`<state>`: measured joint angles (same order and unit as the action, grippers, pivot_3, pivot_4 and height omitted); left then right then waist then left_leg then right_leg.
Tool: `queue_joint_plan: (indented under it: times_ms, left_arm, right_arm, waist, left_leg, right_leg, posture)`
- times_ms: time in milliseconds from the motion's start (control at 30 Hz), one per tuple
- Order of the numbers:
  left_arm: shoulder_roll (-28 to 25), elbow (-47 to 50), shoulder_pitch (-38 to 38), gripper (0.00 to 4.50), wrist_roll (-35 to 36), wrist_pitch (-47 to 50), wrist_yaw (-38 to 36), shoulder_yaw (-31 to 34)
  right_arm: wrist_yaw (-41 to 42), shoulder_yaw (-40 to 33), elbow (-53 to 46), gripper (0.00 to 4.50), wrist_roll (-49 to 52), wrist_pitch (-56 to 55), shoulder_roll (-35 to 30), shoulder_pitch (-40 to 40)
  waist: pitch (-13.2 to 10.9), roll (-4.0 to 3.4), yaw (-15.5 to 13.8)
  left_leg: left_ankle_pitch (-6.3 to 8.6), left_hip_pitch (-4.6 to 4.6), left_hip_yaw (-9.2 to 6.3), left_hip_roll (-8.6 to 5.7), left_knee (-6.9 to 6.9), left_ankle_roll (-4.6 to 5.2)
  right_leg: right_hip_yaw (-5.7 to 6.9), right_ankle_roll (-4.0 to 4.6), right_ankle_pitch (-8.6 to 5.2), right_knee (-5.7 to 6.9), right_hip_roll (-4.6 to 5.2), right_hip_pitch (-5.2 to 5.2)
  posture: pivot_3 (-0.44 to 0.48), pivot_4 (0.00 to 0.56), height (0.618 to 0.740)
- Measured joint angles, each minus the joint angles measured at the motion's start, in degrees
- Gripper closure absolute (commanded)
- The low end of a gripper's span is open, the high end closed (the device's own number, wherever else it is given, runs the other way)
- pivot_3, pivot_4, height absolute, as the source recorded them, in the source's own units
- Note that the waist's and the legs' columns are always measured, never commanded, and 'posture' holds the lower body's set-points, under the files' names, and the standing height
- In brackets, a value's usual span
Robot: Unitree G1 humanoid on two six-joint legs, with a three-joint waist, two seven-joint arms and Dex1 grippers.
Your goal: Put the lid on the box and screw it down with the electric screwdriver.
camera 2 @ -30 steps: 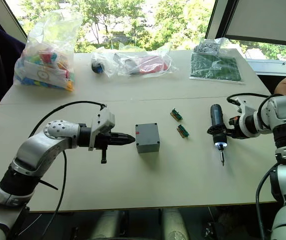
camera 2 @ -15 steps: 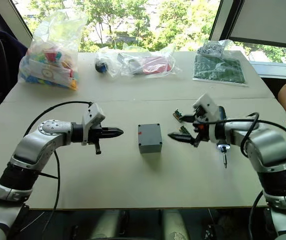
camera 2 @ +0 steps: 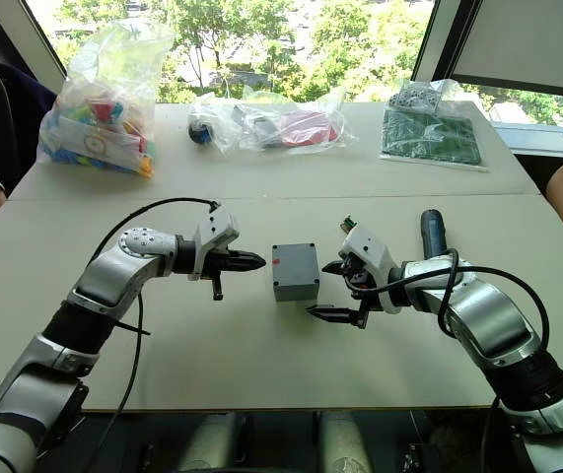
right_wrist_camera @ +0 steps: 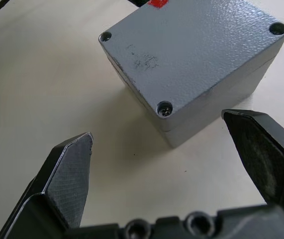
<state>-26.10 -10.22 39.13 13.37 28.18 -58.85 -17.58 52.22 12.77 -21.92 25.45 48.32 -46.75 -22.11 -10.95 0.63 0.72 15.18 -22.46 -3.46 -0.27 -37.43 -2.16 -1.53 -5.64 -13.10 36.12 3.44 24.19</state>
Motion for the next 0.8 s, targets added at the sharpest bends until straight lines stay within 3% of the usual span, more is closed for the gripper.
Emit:
queue_joint_plan:
  times_ms: [267,367,533,800]
  left_arm:
    - [6.97,-11.15,5.79,4.5,-3.39,-6.33,2.17,0.25]
    - [6.1,-12.44,6.23,4.5,-4.78,-7.96,2.3,0.26]
    - [0.18,-7.02,0.95,4.5,-5.8,-7.04,1.5,0.96]
    - [-3.53,10.21,-8.58,4.5,-2.76,2.04,0.35,1.47]
  right_arm:
    - [-0.8,-0.18,-4.75,0.02,3.7,6.05,1.4,-0.03]
    - [-1.17,-0.66,-6.15,0.02,4.08,6.45,0.03,-0.09]
    - [-0.65,-3.03,-3.54,0.02,1.69,4.9,-5.91,-1.13]
    - [0.84,0.0,7.63,0.02,-6.21,-5.55,-4.52,-5.46]
  waist:
    - [0.0,0.01,0.08]
    - [0.0,0.01,0.25]
    - [0.0,0.0,0.21]
    - [-0.01,0.02,0.04]
  left_leg:
    - [0.0,-0.01,-0.02,0.0,0.01,0.0]
    - [0.0,0.02,-0.02,0.01,0.02,0.0]
    - [0.0,0.02,-0.01,0.02,0.04,0.0]
    - [0.0,0.0,-0.01,0.02,0.01,-0.01]
  right_leg:
    - [0.02,-0.01,0.0,-0.02,-0.01,0.0]
    - [0.02,-0.01,0.01,0.0,-0.02,0.01]
    - [0.01,0.0,0.0,0.0,0.0,0.01]
    - [0.01,0.0,0.0,-0.02,0.01,-0.01]
  posture:
    - [0.0,0.15,0.74]
    - [0.0,0.15,0.74]
    - [0.0,0.15,0.74]
    - [0.0,0.15,0.74]
